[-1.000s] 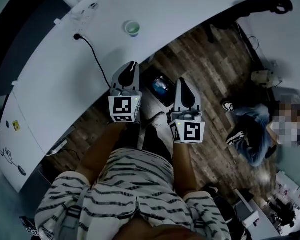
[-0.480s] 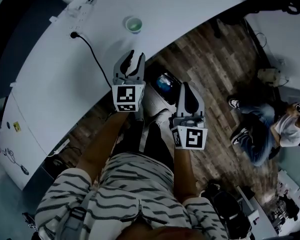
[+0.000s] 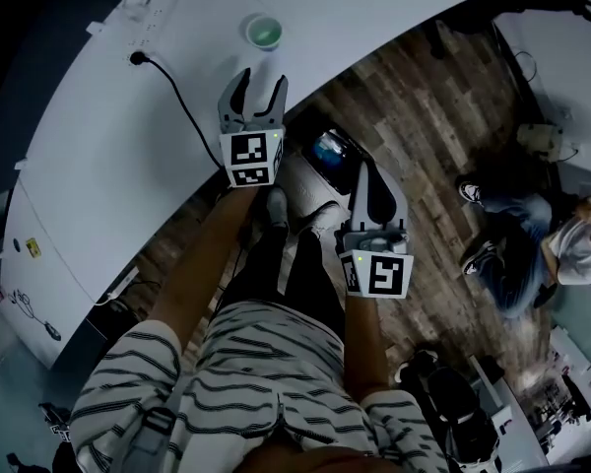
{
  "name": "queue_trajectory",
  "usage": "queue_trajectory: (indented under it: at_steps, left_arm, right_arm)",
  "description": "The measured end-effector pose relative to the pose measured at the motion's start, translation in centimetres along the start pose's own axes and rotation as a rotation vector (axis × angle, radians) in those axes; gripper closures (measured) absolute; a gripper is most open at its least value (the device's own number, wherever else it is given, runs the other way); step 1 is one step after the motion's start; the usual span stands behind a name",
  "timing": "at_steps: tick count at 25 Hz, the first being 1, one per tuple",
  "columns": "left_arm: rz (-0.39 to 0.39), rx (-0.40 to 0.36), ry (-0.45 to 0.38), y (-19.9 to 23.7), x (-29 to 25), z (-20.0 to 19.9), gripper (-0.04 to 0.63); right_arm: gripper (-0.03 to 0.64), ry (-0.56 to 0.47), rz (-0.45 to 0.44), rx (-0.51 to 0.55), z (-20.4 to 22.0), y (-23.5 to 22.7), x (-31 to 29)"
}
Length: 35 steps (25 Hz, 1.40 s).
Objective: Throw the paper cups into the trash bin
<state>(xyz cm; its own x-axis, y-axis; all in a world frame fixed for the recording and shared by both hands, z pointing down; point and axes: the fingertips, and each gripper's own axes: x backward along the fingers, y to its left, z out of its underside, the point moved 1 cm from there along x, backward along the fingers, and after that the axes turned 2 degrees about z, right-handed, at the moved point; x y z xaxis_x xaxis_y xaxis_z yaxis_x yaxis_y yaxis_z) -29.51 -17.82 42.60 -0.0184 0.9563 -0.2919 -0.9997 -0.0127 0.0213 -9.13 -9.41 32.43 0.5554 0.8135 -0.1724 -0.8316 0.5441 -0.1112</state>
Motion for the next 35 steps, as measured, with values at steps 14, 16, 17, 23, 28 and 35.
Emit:
queue_trajectory:
  at_steps: [14,16,17,23,28,35]
  left_arm:
    - [-0.034,0.002,0.071,2.5,-5.3,3.8,0.304]
    - [-0.041,0.007,0.073,2.8,-6.1,4.1,0.298]
    - [-0.045,0.012,0.076,3.0,-6.5,4.3,0.295]
    - [-0.063,0.030,0.110,4.0,-8.6,5.7,0.276]
    - [-0.072,0.023,0.132,4.5,-10.2,5.7,0.272]
    - [-0.085,0.054,0.136,5.2,-11.3,5.5,0.272]
  right_arm:
    - [0.607,0.043,0.015,-0.013,2.8,-0.3,0.1]
    - [0.607,0.047,0.018,-0.014,3.1,-0.3,0.0]
    - [0.607,0.049,0.019,-0.013,3.3,-0.4,0.0]
    - [0.607,0.066,0.028,-0.013,4.1,-0.8,-0.2]
    - [0.607,0.071,0.031,-0.014,4.4,-1.2,-0.4]
    - [0.607,0.083,0.033,-0.016,4.9,-1.4,-0.8]
